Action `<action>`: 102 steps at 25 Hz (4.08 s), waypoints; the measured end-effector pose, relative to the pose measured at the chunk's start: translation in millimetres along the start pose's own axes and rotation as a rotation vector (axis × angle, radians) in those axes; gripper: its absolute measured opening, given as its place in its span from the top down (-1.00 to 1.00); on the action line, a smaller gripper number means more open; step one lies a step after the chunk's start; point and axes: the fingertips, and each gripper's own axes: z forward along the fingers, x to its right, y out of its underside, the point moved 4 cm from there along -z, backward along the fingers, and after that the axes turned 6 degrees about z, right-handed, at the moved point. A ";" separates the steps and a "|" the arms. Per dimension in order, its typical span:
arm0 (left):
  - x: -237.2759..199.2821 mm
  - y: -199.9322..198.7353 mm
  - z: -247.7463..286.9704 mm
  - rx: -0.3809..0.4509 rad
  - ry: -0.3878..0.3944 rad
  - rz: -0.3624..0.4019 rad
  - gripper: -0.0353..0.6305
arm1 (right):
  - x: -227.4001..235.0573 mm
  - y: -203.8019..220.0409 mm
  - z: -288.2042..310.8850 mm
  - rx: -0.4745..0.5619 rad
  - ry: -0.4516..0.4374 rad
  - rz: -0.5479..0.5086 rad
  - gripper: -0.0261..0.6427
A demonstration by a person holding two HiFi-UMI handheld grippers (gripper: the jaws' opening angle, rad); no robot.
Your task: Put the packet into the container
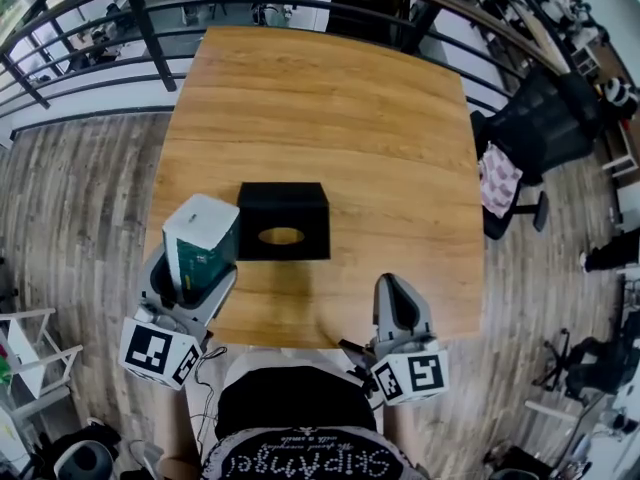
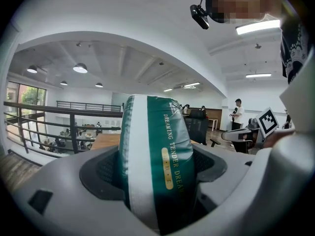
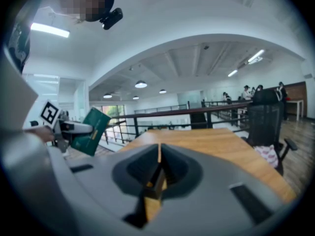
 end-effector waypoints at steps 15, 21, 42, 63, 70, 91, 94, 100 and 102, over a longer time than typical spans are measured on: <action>38.1 11.5 95.5 -0.185 0.406 0.206 -0.29 | 19.6 2.1 -14.2 0.010 0.079 0.033 0.81; 54.7 23.6 123.1 -0.212 0.508 0.278 -0.29 | 28.7 5.6 -21.4 0.005 0.117 0.048 0.81; 67.5 99.1 152.4 -0.427 0.670 0.447 -0.29 | 37.7 14.4 -18.4 -0.025 0.175 0.079 0.81; 77.0 145.8 171.2 -0.620 0.849 0.549 -0.29 | 37.6 15.5 -8.5 -0.042 0.180 0.085 0.81; 76.0 153.7 177.2 -0.654 0.858 0.482 -0.29 | 38.4 18.0 -8.3 -0.052 0.184 0.084 0.81; 79.1 153.4 182.3 -0.706 0.872 0.444 -0.30 | 37.6 15.4 -8.2 -0.048 0.179 0.084 0.81; 80.6 154.3 181.9 -0.726 0.875 0.441 -0.30 | 37.4 16.5 -9.7 -0.046 0.180 0.084 0.81; 81.7 152.1 181.8 -0.740 0.860 0.447 -0.30 | 37.5 15.4 -11.6 -0.046 0.184 0.083 0.81; 81.4 151.8 181.8 -0.736 0.845 0.453 -0.31 | 37.0 14.6 -11.7 -0.046 0.184 0.081 0.81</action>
